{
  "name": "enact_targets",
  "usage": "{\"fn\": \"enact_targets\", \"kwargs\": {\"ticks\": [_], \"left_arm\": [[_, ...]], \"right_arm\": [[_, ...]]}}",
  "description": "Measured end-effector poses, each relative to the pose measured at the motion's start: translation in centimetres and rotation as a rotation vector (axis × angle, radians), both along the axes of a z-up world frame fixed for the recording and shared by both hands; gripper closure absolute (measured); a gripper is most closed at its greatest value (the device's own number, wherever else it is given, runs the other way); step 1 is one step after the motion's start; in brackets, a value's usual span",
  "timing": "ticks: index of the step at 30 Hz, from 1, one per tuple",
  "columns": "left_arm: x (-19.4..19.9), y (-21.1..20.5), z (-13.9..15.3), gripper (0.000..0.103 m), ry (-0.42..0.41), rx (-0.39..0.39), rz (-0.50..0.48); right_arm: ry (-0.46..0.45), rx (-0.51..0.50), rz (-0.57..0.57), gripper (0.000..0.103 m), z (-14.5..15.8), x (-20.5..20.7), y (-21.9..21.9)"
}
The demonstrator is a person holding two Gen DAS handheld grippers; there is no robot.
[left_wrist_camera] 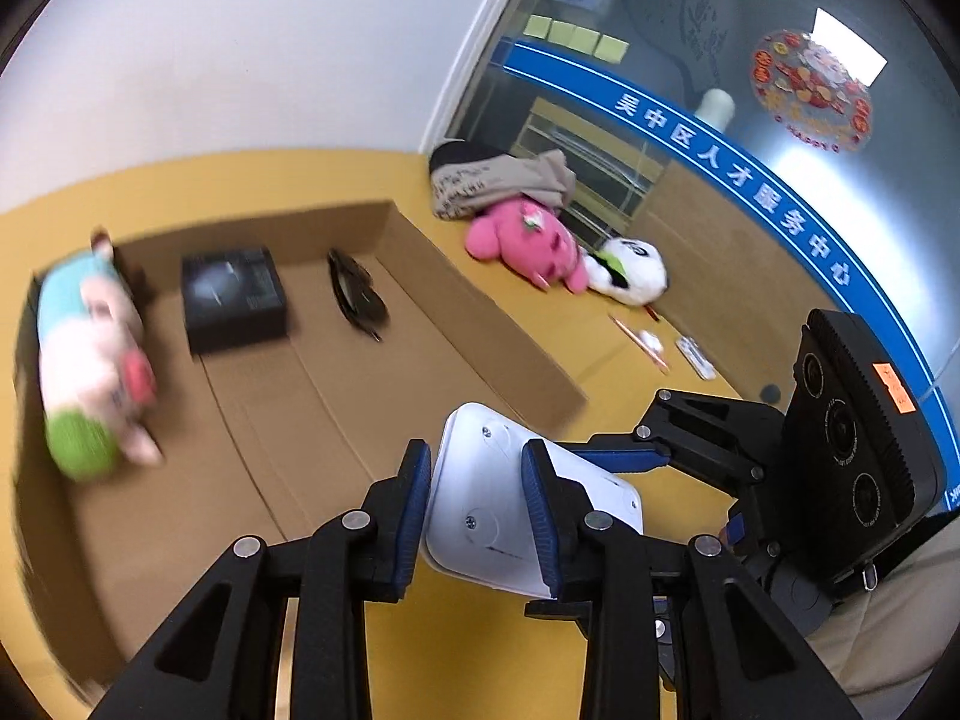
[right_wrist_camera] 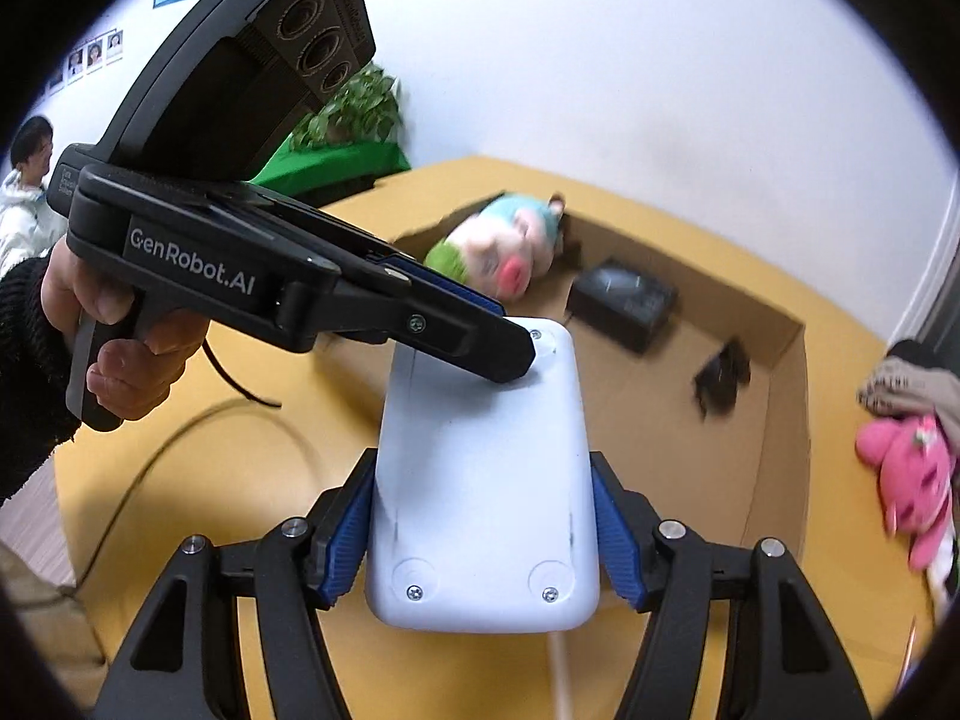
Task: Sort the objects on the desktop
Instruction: 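Carry the white stand base with the left tool over the cardboard box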
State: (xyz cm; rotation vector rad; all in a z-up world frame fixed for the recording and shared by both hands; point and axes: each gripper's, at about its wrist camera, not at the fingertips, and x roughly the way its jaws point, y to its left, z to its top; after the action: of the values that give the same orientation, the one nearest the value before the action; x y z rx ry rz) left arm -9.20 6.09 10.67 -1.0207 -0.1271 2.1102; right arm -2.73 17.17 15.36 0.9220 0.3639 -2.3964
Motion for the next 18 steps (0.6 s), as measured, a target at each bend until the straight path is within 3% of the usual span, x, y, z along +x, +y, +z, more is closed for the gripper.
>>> {"fn": "enact_targets", "kwargs": {"ticks": [5, 8, 18], "left_arm": [[-5.4, -0.6, 0.3, 0.071, -0.015, -0.05, 0.019], [-8.9, -1.2, -0.9, 0.071, -0.067, -0.055, 0.049], [-17.1, -2.6, -8.4, 0.072, -0.312, -0.129, 0.169]], "right_arm": [[-0.051, -0.037, 0.017, 0.038, 0.7, -6.2, -0.1], [-0.092, -0.052, 0.007, 0.038, 0.2, -9.5, -0.5], [-0.365, -0.122, -0.086, 0.038, -6.8, -20.0, -2.5]]}}
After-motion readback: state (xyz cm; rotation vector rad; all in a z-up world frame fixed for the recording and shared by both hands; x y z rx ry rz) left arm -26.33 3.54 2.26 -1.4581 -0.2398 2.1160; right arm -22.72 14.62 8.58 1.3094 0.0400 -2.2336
